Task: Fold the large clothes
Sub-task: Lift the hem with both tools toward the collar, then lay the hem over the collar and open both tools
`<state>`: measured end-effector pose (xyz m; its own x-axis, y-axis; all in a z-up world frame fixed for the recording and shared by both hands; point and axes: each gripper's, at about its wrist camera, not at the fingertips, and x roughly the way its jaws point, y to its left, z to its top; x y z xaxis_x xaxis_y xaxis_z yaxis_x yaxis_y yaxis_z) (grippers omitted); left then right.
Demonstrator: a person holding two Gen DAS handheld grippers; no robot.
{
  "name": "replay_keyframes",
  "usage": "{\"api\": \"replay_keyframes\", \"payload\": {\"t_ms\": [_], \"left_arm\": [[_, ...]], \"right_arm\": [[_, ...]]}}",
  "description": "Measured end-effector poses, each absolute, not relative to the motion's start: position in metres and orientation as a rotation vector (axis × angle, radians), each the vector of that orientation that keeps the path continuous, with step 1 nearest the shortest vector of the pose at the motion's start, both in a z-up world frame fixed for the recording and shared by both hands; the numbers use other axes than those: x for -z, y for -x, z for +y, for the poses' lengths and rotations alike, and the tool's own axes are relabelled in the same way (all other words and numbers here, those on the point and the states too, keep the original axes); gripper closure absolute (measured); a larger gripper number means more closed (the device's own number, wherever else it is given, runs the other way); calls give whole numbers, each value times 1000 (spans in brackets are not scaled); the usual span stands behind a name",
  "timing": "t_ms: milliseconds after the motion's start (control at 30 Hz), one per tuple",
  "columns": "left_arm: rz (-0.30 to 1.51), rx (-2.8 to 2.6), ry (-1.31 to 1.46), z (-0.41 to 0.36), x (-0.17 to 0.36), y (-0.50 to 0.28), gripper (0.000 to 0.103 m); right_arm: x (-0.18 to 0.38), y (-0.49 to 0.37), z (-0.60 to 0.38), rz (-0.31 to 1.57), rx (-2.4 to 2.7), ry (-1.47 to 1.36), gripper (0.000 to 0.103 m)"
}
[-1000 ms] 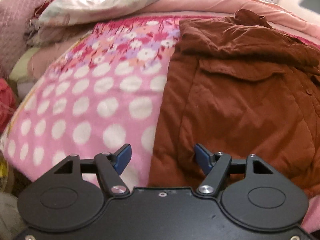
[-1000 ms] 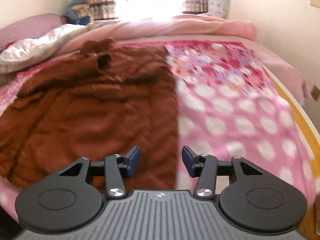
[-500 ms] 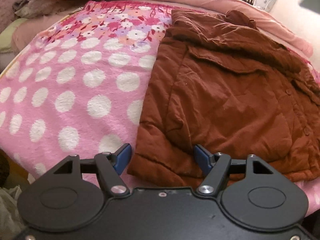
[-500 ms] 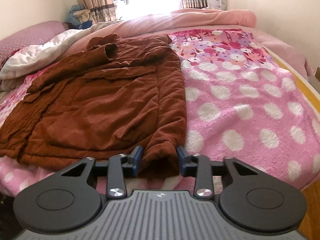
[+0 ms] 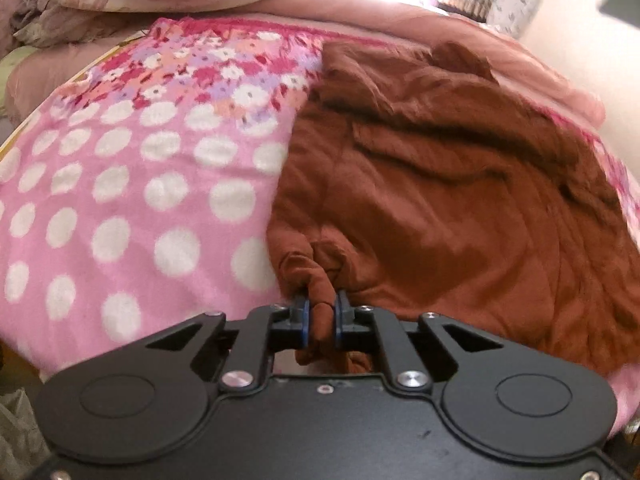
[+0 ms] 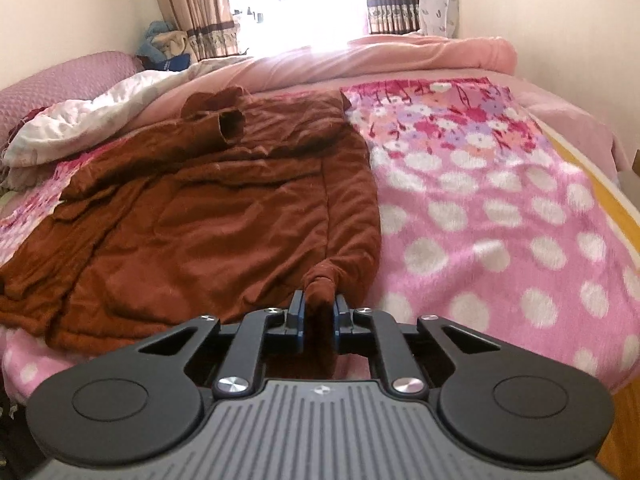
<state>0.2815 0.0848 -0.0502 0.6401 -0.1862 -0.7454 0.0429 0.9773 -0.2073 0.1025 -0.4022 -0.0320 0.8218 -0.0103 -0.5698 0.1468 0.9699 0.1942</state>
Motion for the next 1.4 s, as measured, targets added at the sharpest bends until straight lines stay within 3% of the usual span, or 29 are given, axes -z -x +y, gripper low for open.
{"api": "replay_keyframes", "payload": {"t_ms": [300, 733, 867, 1067, 1267, 1400], "left_arm": [[773, 143, 164, 61, -3, -359, 95], [711, 80, 89, 18, -80, -542, 94], [774, 3, 139, 24, -66, -623, 95], [896, -49, 150, 19, -13, -717, 94], [859, -68, -22, -8, 29, -736, 89], [770, -89, -124, -22, 27, -715, 87]], "right_arm": [[-22, -155, -410, 526, 78, -127, 90], [-89, -325, -437, 525, 82, -47, 91], [-93, -401, -455, 537, 89, -21, 90], [-42, -507, -483, 624, 82, -94, 91], [8, -552, -486, 674, 78, -114, 91], [19, -546, -492, 663, 58, -168, 88]]}}
